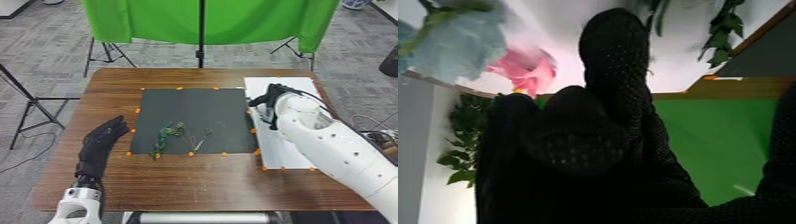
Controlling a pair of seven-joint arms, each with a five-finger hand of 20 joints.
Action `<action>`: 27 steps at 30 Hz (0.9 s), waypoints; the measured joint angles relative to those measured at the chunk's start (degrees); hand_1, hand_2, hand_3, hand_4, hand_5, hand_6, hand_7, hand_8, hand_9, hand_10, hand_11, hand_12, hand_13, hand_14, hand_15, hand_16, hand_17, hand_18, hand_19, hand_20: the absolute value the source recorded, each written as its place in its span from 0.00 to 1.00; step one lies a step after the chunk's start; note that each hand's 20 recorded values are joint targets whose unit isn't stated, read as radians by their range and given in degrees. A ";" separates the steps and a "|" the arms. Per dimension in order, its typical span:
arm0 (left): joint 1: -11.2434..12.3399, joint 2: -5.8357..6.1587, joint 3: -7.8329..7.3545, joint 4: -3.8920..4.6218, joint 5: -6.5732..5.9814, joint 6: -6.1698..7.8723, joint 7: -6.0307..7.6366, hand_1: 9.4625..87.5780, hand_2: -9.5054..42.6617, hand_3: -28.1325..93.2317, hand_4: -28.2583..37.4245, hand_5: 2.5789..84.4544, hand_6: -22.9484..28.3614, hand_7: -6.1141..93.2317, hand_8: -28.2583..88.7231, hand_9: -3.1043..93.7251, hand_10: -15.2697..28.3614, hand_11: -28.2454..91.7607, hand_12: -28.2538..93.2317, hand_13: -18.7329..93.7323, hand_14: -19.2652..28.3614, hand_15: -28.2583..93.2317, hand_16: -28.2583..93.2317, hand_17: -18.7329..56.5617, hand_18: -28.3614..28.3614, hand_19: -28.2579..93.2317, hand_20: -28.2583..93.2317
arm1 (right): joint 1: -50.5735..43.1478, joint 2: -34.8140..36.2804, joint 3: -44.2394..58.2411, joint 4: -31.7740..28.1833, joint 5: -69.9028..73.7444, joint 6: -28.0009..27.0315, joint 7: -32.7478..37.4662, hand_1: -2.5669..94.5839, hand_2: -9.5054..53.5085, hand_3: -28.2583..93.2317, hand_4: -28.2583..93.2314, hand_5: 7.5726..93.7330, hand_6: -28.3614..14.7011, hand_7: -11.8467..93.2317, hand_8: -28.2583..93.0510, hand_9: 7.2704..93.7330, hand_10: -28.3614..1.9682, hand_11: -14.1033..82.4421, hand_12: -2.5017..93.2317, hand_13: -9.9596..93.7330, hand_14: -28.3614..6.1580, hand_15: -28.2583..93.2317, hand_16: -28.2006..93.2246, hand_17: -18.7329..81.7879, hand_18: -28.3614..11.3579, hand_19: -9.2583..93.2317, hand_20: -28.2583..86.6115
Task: Arrange flowers
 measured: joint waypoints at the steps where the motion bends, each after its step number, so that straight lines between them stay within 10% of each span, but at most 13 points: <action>1: -0.01 -0.02 0.00 0.04 -0.01 -0.20 0.04 0.21 0.01 0.79 0.16 0.54 0.50 0.19 0.21 0.47 0.62 0.35 0.36 0.45 0.75 0.41 0.28 0.29 0.76 0.30 0.43 | 0.18 -0.33 -0.27 0.29 -0.67 -0.10 0.15 0.37 0.00 0.63 0.15 0.80 0.45 0.25 0.21 0.92 0.46 0.59 0.32 0.99 0.69 0.72 0.52 0.87 0.41 1.00 0.74; 7: -0.17 -0.03 -0.04 0.24 -0.01 -1.19 0.09 0.21 0.02 0.78 0.15 0.54 0.50 0.18 0.21 0.47 0.62 0.35 0.36 0.45 0.75 0.41 0.28 0.29 0.76 0.29 0.43 | 1.26 -2.10 -5.09 2.39 -10.66 0.60 -0.10 0.62 0.00 0.59 0.25 0.85 0.56 0.34 0.44 0.97 0.54 0.61 0.31 1.00 0.76 0.77 0.47 0.91 0.43 1.00 0.77; 17: -0.52 -0.03 -0.04 0.39 0.02 -1.34 -0.16 0.21 0.03 0.78 0.15 0.55 0.51 0.18 0.21 0.47 0.62 0.35 0.36 0.45 0.75 0.41 0.28 0.29 0.76 0.29 0.43 | -1.98 -3.39 -2.91 2.14 -6.97 11.76 -2.19 0.61 0.00 0.68 0.25 0.86 0.57 0.41 0.46 0.98 0.57 0.65 0.31 1.00 0.77 0.81 0.46 0.92 0.39 1.00 0.83; 27: -0.45 0.02 -0.01 0.39 -0.01 -1.39 -0.44 0.22 0.04 0.78 0.15 0.55 0.51 0.18 0.21 0.47 0.63 0.35 0.36 0.45 0.75 0.41 0.28 0.29 0.75 0.29 0.43 | -13.67 2.41 9.38 -15.25 -0.74 22.58 -5.07 0.61 0.00 0.69 0.26 0.87 0.56 0.42 0.46 0.99 0.58 0.66 0.31 1.00 0.77 0.83 0.46 0.93 0.39 1.00 0.84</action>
